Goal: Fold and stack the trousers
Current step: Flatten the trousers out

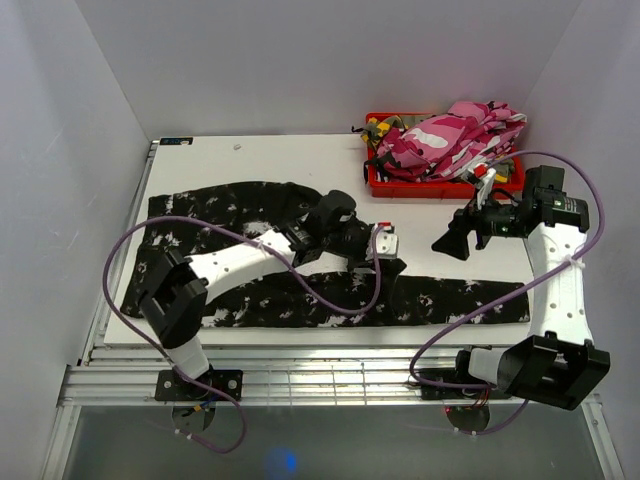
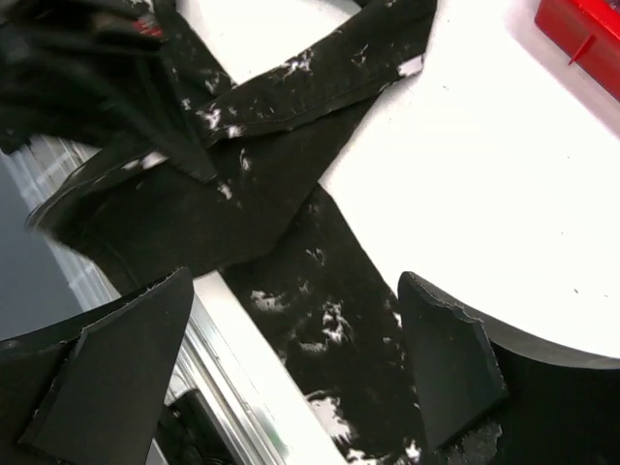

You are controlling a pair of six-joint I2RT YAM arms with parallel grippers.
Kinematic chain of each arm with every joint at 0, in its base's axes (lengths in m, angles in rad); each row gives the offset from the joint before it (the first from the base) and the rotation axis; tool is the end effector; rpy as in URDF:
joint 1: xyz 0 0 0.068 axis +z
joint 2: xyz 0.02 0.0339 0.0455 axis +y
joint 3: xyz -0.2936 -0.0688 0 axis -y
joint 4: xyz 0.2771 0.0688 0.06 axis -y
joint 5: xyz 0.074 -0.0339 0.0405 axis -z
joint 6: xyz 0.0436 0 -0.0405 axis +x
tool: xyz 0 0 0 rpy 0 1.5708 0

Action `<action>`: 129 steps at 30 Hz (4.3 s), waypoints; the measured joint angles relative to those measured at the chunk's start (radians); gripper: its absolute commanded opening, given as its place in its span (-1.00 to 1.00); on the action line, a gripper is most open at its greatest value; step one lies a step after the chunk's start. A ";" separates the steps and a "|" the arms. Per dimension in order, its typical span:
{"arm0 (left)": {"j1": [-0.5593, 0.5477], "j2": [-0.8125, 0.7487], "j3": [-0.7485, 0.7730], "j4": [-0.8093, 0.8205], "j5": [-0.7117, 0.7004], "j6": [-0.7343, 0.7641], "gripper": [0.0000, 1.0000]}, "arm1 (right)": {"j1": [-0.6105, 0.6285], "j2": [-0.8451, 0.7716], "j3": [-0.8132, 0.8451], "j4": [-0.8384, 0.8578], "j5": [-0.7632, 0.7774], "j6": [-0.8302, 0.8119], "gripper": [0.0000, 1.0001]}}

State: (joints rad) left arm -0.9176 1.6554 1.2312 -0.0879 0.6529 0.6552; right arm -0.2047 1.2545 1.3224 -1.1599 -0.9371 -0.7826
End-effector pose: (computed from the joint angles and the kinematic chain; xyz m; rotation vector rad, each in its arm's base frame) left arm 0.2322 -0.3471 0.2934 1.7230 1.1508 -0.8378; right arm 0.2490 -0.0158 0.3826 -0.8869 2.0301 0.7257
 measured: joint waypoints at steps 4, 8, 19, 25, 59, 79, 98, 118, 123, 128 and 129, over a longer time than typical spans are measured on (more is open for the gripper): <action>0.062 0.158 0.179 -0.201 0.123 -0.148 -1.00 | -0.001 -0.060 -0.058 -0.034 0.024 -0.085 0.93; 0.109 0.295 0.319 -0.310 0.185 -0.275 -1.00 | -0.001 -0.085 -0.110 -0.075 0.032 -0.143 0.80; 0.137 0.457 0.562 -0.427 0.218 -0.542 -0.83 | 0.003 -0.191 -0.247 0.056 0.012 -0.044 0.80; 0.135 0.459 0.585 -0.434 0.230 -0.571 -0.83 | 0.014 -0.197 -0.283 0.204 0.026 0.050 0.80; 0.345 -0.242 -0.071 0.161 -0.071 -0.401 0.96 | -0.261 0.052 -0.205 0.487 0.018 0.756 -0.85; -0.242 0.088 -0.407 1.042 -0.526 0.192 0.96 | -0.293 -0.021 -0.483 0.650 -0.068 1.274 -0.85; -0.335 0.388 -0.225 1.394 -0.613 0.206 0.96 | -0.288 -0.215 -0.618 0.724 -0.146 1.542 -0.85; -0.284 0.582 -0.161 1.426 -0.700 0.298 0.77 | -0.283 -0.214 -0.587 0.470 -0.186 1.403 -0.85; -0.267 0.582 -0.180 1.426 -0.706 0.315 0.30 | -0.283 -0.211 -0.586 0.448 -0.183 1.378 -0.85; -0.269 0.566 -0.203 1.426 -0.683 0.326 -0.74 | -0.283 -0.185 -0.567 0.444 -0.164 1.347 -0.82; -0.269 0.558 -0.212 1.423 -0.672 0.330 -0.97 | -0.283 -0.172 -0.554 0.444 -0.159 1.337 -0.55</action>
State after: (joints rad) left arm -1.1866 2.2135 1.0187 1.3350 -0.0189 0.9855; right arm -0.4877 1.0824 0.7689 -0.7162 -1.0962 0.5549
